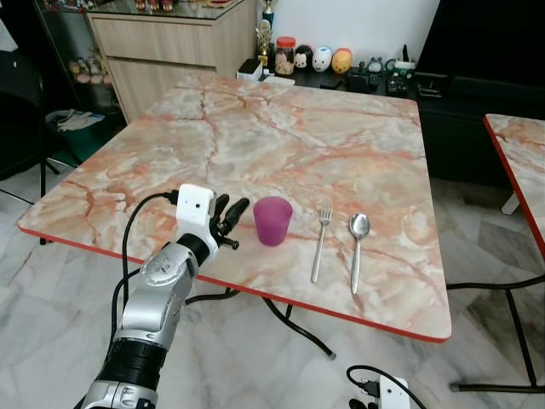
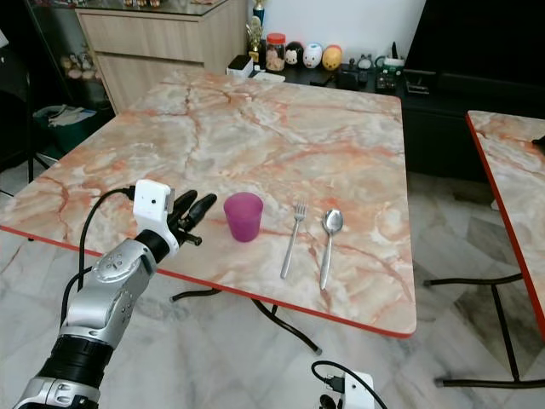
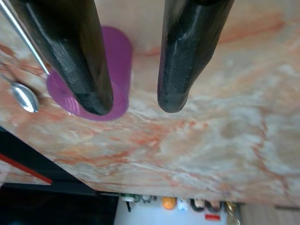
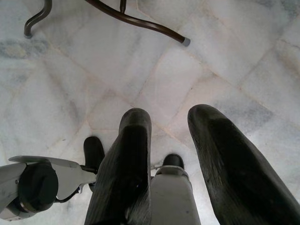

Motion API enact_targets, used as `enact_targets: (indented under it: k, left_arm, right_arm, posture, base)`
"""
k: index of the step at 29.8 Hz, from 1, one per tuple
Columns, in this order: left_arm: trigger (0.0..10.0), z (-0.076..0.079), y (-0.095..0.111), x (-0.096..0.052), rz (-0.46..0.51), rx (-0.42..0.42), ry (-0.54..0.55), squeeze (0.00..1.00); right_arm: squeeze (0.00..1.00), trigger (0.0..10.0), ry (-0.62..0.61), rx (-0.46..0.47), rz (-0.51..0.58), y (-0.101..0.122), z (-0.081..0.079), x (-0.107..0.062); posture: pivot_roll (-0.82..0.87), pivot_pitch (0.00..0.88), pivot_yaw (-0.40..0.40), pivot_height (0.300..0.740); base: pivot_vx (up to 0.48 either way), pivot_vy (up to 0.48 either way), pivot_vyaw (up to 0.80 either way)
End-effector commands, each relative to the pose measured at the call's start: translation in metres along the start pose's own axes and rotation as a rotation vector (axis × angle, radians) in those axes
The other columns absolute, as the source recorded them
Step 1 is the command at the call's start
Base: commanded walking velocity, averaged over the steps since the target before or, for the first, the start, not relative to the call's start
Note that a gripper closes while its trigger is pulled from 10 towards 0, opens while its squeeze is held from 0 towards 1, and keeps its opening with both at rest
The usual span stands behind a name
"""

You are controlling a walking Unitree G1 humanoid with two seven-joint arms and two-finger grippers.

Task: Setting the table

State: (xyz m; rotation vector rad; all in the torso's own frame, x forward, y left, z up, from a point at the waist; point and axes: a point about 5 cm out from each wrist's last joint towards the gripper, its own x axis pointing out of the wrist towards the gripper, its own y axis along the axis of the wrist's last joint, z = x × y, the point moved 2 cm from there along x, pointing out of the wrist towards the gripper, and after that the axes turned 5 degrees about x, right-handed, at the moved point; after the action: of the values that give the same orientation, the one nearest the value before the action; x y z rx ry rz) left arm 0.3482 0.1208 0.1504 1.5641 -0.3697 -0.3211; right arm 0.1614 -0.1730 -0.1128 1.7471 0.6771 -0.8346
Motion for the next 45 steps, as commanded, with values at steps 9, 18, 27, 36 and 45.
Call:
enact_targets:
  k: [9, 18, 27, 36, 45]
  left_arm:
    - [10.0, 0.01, 0.002, 0.008, -0.068, -0.064, -0.099, 1.0]
    - [10.0, 0.015, 0.005, 0.023, -0.095, -0.102, -0.06, 0.0]
    - [10.0, 0.006, 0.006, 0.037, -0.112, -0.109, 0.07, 0.0]
    - [10.0, 0.008, 0.012, 0.049, -0.124, -0.084, 0.086, 0.0]
    - [10.0, 0.004, 0.028, 0.05, 0.014, -0.035, 0.09, 0.0]
  right_arm:
    - [0.0, 10.0, -0.009, -0.002, 0.005, 0.002, 0.002, 0.0]
    - [0.0, 10.0, -0.007, -0.002, 0.003, 0.001, 0.001, 0.0]
    - [0.0, 10.0, -0.007, 0.0, 0.004, 0.001, 0.001, 0.0]
    - [0.0, 10.0, -0.005, 0.003, 0.004, 0.001, 0.0, 0.0]
    - [0.0, 10.0, -0.011, 0.01, 0.007, 0.001, 0.0, 0.0]
  posture:
    - [0.09, 0.0, -0.037, 0.74]
    - [0.09, 0.0, -0.035, 0.74]
    - [0.09, 0.0, -0.033, 0.74]
    - [0.09, 0.0, -0.029, 0.74]
    - [0.09, 0.0, -0.028, 0.74]
  base:
    - [0.0, 0.0, 0.0]
    - [0.0, 0.0, 0.0]
    - [0.0, 0.0, 0.0]
    - [0.0, 0.0, 0.0]
    - [0.0, 0.0, 0.0]
